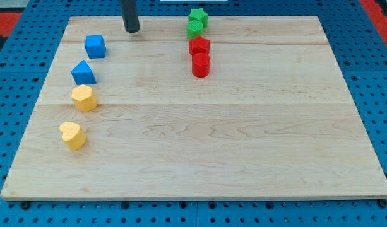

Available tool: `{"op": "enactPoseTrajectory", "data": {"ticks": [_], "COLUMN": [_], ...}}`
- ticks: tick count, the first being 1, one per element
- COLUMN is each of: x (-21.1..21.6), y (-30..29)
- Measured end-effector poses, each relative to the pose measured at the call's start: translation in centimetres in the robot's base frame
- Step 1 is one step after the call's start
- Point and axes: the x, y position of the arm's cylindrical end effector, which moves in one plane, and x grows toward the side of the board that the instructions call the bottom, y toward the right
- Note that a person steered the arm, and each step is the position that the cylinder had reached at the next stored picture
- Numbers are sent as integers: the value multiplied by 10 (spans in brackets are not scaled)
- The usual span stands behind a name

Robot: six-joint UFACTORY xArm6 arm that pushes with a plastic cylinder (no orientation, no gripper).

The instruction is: Push the blue cube into the red blocks

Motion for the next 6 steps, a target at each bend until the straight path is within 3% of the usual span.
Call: {"op": "enactPoseTrajectory", "data": {"ticks": [1, 4, 6], "x": [0, -23, -20], "y": [2, -90, -110]}}
